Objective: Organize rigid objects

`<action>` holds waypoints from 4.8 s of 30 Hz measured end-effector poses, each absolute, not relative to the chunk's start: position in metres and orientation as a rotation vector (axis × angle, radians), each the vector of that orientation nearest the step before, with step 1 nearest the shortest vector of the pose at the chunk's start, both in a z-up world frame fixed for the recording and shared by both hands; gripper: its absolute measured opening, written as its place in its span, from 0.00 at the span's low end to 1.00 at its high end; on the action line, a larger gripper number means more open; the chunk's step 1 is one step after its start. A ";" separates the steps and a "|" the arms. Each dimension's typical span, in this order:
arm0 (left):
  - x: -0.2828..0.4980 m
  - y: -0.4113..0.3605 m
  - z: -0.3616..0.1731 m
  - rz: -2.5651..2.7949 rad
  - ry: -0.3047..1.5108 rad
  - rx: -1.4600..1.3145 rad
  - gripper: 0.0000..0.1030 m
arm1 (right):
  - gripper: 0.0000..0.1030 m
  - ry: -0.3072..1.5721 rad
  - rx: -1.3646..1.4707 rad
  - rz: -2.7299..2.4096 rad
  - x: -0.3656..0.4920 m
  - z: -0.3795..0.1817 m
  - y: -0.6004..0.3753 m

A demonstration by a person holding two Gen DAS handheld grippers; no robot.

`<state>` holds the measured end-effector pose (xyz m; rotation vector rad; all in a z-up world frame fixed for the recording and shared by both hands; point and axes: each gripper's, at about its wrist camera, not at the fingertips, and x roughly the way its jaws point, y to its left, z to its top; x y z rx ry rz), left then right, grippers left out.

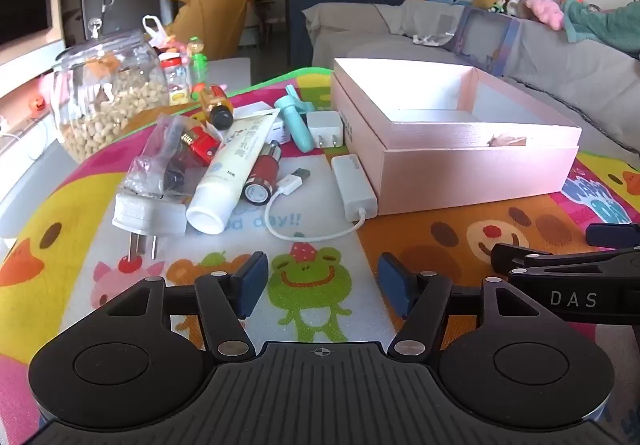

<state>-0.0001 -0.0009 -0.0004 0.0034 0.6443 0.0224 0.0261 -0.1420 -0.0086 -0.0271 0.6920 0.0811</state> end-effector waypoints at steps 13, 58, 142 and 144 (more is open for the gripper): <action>0.001 -0.007 0.001 0.024 0.647 0.009 0.65 | 1.00 0.691 -0.033 0.079 0.025 -0.008 -0.141; 0.000 -0.002 -0.001 0.025 0.646 0.011 0.66 | 1.00 0.691 -0.037 0.077 0.026 -0.008 -0.141; -0.046 0.151 0.035 -0.273 0.590 -0.227 0.42 | 0.27 0.740 -0.169 0.662 0.102 0.079 0.023; -0.049 0.138 0.037 -0.316 0.602 -0.196 0.42 | 0.27 0.721 -0.140 0.663 0.067 0.086 -0.008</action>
